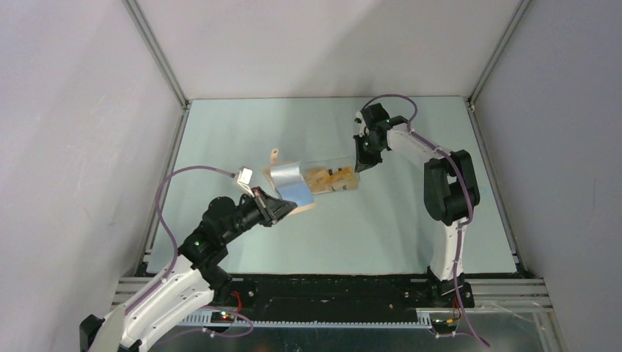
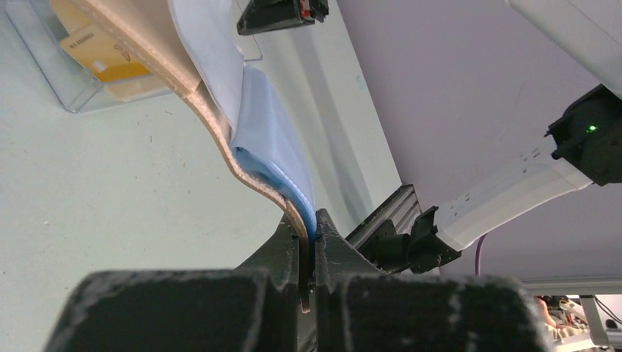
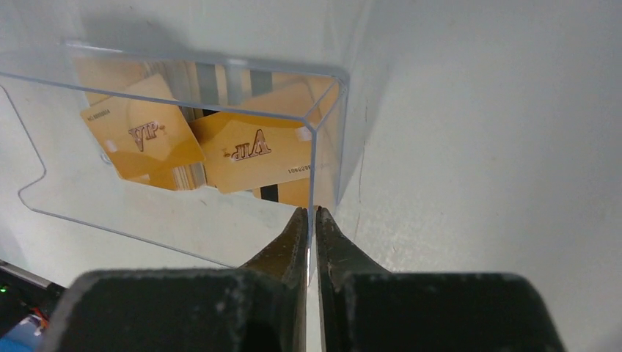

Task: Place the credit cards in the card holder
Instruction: Move the storage box to the center of the board, then place the card holder at the center of the board.

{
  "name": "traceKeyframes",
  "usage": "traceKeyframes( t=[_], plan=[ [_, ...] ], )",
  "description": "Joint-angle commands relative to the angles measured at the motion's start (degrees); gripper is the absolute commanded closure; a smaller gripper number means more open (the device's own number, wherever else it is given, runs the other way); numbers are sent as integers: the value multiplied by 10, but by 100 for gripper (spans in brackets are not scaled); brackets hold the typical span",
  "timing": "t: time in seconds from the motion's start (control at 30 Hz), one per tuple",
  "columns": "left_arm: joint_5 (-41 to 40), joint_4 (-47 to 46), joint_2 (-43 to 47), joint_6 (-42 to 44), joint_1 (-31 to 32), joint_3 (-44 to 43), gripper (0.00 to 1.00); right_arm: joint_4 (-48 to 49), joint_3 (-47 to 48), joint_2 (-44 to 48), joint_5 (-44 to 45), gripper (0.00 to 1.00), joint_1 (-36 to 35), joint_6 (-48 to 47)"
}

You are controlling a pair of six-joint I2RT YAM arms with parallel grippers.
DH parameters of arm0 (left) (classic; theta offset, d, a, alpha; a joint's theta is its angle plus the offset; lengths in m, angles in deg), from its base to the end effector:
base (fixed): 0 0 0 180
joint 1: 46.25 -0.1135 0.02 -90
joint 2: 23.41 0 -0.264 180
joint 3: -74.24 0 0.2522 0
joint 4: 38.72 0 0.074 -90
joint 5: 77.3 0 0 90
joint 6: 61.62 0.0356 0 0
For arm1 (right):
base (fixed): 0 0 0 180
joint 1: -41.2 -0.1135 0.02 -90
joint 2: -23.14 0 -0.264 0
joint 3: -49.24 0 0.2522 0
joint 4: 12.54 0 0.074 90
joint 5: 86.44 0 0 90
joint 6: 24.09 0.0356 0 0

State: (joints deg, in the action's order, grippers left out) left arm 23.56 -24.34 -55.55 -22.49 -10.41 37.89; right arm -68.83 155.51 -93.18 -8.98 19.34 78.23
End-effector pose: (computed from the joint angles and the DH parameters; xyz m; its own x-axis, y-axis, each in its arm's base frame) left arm 0.1219 -0.0963 0.2532 -0.6530 -0.4681 -0.5954 0.3467 0.5141 -0.7845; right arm 0.3953 0.1669 0.2065 -0.9253 -0.1468 -0.3496 -0.2527 0.9262 0.2799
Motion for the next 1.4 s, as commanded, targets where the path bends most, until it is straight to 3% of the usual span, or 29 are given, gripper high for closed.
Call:
traceKeyframes(
  t=[0.0,0.17,0.3,0.47,0.6,0.9,1.13,1.37],
  plan=[
    [-1,-19,5,23,-7,-4,100,-38,-50,42,28,95,-3,-45],
    [9,-11,0,33,-10,-6,100,-37,-114,92,45,94,-1,-45],
    [16,13,-4,46,-11,-6,100,-41,-129,119,48,87,8,-37],
    [48,50,-14,77,-11,-11,100,-38,-130,177,27,46,14,-29],
    [108,59,-31,111,-10,-25,100,-40,-130,220,-2,28,14,-23],
    [314,62,-189,191,25,-115,100,-33,-173,301,-110,23,73,1],
    [372,69,-368,231,117,-211,100,-20,-228,357,-178,21,116,24],
    [412,80,-519,244,169,-282,100,-17,-279,406,-205,20,149,31]
  ],
)
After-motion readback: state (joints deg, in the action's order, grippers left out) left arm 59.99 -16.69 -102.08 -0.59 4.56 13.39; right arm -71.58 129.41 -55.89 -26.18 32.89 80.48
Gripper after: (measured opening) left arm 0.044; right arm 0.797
